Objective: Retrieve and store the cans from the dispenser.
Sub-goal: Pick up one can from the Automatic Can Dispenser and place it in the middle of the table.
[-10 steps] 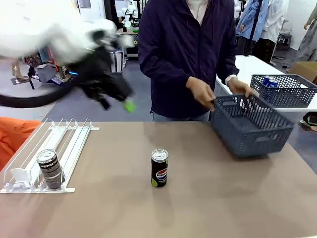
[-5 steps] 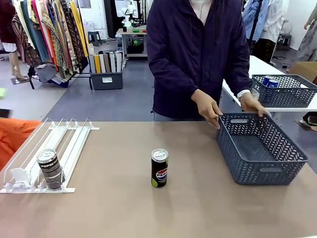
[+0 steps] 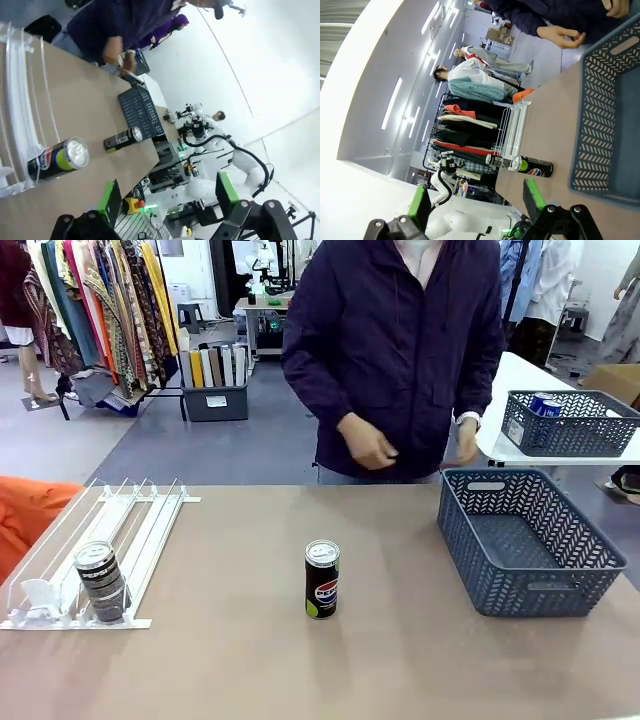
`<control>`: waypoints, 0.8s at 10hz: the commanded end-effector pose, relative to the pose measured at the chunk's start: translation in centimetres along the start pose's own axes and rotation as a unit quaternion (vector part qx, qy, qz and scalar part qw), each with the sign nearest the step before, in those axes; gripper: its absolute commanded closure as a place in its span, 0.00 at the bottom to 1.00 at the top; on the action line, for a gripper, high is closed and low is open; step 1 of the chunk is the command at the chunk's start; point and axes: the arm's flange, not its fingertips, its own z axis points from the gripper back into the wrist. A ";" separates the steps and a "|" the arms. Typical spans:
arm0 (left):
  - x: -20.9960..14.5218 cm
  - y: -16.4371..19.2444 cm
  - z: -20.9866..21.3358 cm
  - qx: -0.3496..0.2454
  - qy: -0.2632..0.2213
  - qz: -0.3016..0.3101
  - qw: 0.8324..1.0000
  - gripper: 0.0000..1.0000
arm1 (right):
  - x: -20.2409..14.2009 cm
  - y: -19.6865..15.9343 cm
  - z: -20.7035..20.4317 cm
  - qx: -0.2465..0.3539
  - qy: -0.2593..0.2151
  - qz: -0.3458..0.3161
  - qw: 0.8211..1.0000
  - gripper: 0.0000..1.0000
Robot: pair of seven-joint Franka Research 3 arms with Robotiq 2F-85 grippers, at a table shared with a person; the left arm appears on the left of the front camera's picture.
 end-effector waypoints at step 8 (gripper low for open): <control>0.4 -3.2 -0.6 -0.005 0.000 -0.046 0.999 0.00 | 0.3 0.3 -0.2 0.005 -0.004 0.003 1.000 0.00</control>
